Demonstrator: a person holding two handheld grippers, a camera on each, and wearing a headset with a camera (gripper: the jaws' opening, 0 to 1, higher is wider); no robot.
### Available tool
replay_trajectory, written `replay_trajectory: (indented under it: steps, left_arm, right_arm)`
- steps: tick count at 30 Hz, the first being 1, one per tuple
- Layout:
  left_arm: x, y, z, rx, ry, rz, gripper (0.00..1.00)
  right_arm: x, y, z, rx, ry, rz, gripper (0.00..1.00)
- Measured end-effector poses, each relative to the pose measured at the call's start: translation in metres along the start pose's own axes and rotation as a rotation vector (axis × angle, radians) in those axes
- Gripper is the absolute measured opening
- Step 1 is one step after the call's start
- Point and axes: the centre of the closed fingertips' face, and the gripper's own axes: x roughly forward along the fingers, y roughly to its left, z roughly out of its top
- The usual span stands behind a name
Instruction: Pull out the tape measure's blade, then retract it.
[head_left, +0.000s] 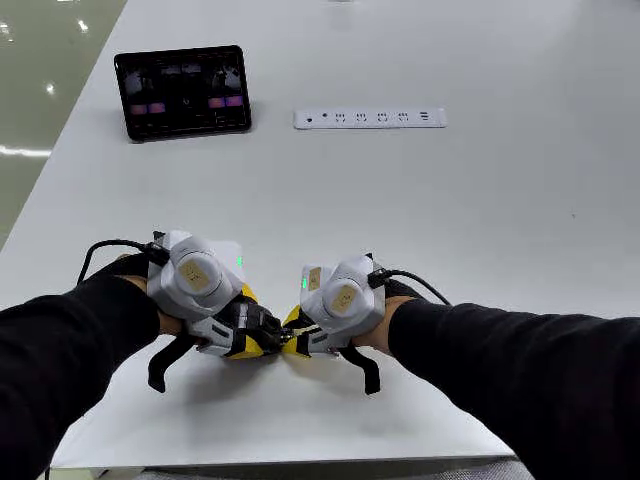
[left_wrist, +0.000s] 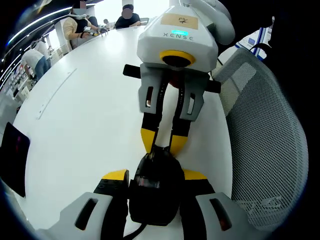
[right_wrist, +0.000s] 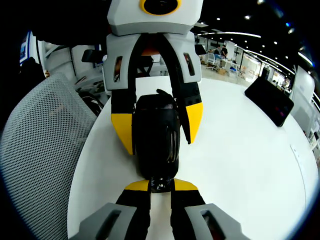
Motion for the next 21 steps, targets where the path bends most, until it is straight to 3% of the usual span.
replay_trajectory:
  steps: [21]
  left_arm:
    - [0.0004, 0.001, -0.002, -0.008, 0.005, -0.011, 0.34]
  right_arm:
    - [-0.0038, -0.0008, -0.0019, -0.008, -0.005, 0.02, 0.11]
